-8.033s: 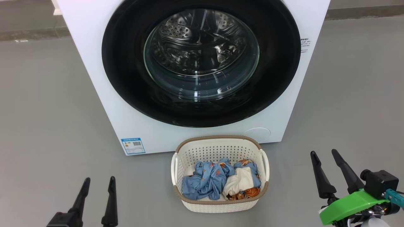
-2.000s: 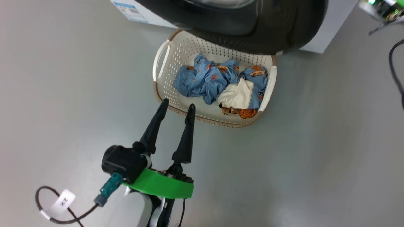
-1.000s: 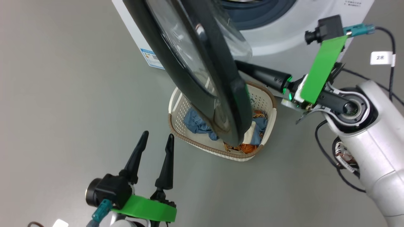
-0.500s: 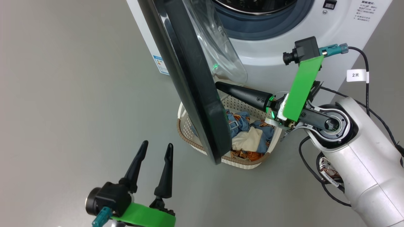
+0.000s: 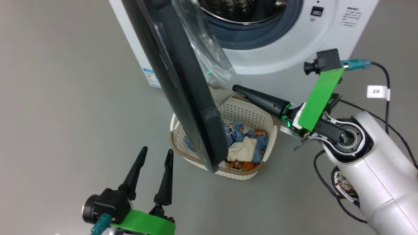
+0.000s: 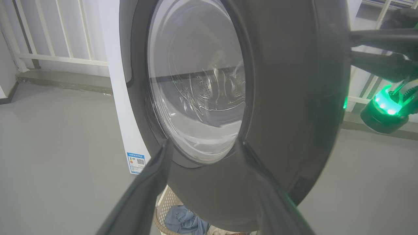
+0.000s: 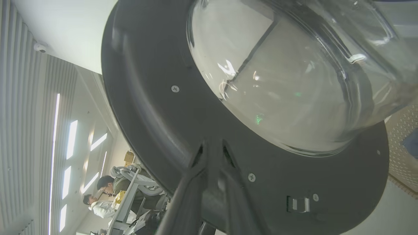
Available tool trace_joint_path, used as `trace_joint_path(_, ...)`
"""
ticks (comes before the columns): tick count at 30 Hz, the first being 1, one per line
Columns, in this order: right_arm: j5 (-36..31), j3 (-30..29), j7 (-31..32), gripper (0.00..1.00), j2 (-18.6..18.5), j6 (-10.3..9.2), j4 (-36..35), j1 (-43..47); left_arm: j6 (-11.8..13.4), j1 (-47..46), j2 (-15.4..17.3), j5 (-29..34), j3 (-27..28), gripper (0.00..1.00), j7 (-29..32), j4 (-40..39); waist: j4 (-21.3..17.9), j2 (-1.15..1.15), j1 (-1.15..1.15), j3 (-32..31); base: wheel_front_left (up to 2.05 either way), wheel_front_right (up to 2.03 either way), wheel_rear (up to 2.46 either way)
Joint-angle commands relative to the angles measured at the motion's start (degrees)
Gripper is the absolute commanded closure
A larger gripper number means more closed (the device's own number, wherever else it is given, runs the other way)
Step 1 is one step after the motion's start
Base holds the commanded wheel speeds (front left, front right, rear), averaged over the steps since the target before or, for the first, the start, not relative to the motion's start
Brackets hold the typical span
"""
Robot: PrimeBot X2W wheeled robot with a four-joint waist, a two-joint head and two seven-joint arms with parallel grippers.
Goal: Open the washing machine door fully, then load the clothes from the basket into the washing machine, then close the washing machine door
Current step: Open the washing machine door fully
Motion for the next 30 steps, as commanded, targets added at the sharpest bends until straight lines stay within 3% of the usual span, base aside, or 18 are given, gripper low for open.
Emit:
trace_joint_path(1, -0.65, -0.28, -0.66, 0.0, 0.24, 0.34, -1.64, 0.89, -0.38, -0.39, 0.83, 0.85, 2.23, 0.0, -0.37, -0.76, -1.3, 0.0, 0.0, -0.91, 0.0, 0.0, 0.0)
trace_joint_path(16, -1.56, -1.91, -11.46, 0.0, -3.5, 0.34, -2.43, 10.29, -1.98, 3.6, 0.83, 3.34, 10.92, 0.0, -0.37, -0.56, -9.37, 0.0, 0.0, -5.06, 0.0, 0.0, 0.0)
trace_joint_path(30, -3.85, -1.86, -23.65, 0.0, -8.32, 0.34, -1.72, 18.66, -2.54, 6.8, 0.83, 4.29, 15.51, 0.0, -0.37, -1.59, -15.24, 0.0, 0.0, -7.2, 0.0, 0.0, 0.0)
